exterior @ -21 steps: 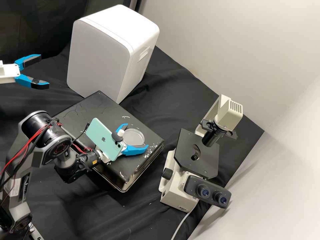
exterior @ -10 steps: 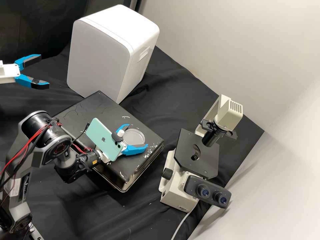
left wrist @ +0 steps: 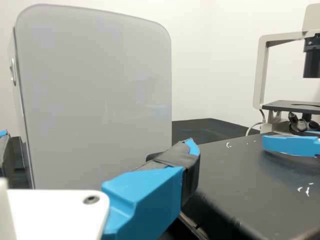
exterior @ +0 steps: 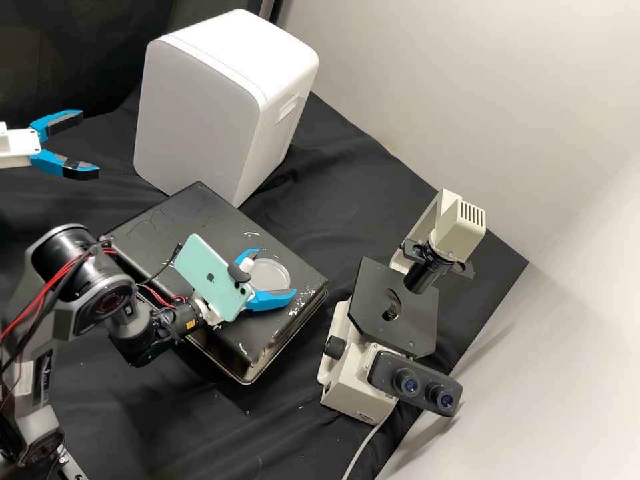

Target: Place the petri dish on the microscope

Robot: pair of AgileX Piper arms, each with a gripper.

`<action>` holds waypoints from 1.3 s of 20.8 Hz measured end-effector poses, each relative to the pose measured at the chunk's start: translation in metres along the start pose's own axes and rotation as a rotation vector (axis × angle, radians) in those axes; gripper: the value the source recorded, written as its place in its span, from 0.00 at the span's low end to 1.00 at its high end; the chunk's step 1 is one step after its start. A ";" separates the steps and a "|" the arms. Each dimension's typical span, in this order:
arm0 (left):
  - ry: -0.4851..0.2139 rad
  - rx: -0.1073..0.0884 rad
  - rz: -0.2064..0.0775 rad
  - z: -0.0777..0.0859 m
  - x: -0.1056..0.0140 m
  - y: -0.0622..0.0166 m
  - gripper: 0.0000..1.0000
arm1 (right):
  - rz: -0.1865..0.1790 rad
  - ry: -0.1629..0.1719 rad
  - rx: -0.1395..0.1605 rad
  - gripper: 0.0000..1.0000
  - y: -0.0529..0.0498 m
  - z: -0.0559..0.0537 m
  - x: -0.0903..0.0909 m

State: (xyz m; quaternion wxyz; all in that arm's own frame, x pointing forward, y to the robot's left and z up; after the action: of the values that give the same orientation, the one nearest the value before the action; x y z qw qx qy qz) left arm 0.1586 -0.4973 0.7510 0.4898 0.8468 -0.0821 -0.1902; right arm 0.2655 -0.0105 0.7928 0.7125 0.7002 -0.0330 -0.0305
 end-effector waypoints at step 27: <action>0.000 -0.001 0.009 0.000 0.002 0.0017 1.00 | 0.141 0.102 0.090 0.00 0.049 -0.015 -0.028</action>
State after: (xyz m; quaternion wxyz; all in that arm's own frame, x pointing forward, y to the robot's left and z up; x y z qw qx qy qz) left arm 0.1602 -0.4990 0.7518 0.4911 0.8462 -0.0856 -0.1881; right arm 0.2388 0.0080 0.8412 0.6814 0.7282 -0.0471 0.0568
